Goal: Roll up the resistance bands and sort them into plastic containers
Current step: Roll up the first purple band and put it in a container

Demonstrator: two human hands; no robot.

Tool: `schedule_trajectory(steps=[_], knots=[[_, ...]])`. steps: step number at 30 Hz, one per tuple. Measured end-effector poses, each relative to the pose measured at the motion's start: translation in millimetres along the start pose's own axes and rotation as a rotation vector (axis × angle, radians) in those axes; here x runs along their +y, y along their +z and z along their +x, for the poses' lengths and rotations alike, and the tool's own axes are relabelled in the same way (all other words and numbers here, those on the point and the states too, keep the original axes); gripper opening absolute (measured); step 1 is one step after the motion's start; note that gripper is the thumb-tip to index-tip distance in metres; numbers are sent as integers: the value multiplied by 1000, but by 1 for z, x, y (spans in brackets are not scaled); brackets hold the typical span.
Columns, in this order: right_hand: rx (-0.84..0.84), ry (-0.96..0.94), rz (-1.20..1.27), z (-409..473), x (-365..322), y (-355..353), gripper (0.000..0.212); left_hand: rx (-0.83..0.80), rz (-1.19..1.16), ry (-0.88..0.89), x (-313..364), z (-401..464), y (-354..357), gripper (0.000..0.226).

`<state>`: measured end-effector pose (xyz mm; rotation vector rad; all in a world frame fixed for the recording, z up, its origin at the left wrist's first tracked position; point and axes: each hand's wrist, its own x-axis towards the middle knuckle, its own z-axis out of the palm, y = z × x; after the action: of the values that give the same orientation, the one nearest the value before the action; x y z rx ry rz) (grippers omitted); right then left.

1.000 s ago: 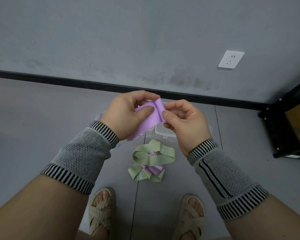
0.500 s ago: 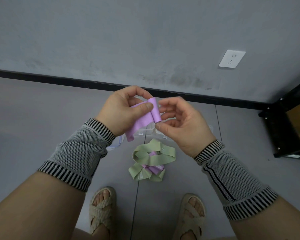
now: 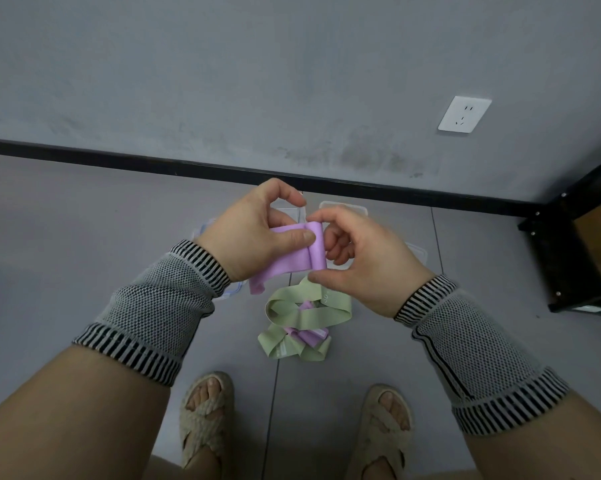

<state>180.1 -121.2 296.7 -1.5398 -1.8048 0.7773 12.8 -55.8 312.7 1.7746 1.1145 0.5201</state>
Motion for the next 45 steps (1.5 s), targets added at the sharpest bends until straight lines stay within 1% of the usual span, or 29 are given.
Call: schedule_trajectory(steps=[2,7,9,14,18,21,23,25,29,32,33,35,36,37,39,41,43,45], knots=[[24,28,31,1,2,1,50,-12,7,-12,0,0,0,29],[77,84,158,0,7,0,47,-67,41,-35,-2,3,-1,27],[87,81,194,0,6,1,46,-70,69,-30,-4,4,-1,27],[121,109,335,0,8,-4,46,-46,16,-3,-6,5,-7,27],[53,123,304,0,9,-3,48,-55,21,-12,-1,3,-4,27],[1,136,309,1,9,3,51,-55,-43,-7,0,2,-2,29],[6,134,285,2,9,4,54,-44,-71,-20,-2,2,-2,30],[26,126,254,3,9,5,56,-25,-43,-29,-3,4,-1,30],[50,73,216,4,9,6,62,32,-89,-21,-3,6,6,17],[68,48,136,6,11,8,64,81,-83,-16,-2,8,10,16],[74,52,147,6,11,9,66,95,-81,-12,-2,8,11,16],[93,93,278,6,9,7,71,133,-96,-7,-3,9,10,16],[109,120,354,6,8,6,70,153,-112,-6,-3,9,9,15],[128,148,422,5,7,5,63,170,-125,-6,-3,10,9,15],[177,201,533,5,4,6,42,190,-132,1,-3,10,10,15],[258,251,592,7,2,9,24,189,-129,13,-2,9,12,14],[354,288,625,10,3,9,15,179,-135,22,0,8,15,12],[414,310,667,12,5,7,16,175,-146,15,1,7,15,12]])
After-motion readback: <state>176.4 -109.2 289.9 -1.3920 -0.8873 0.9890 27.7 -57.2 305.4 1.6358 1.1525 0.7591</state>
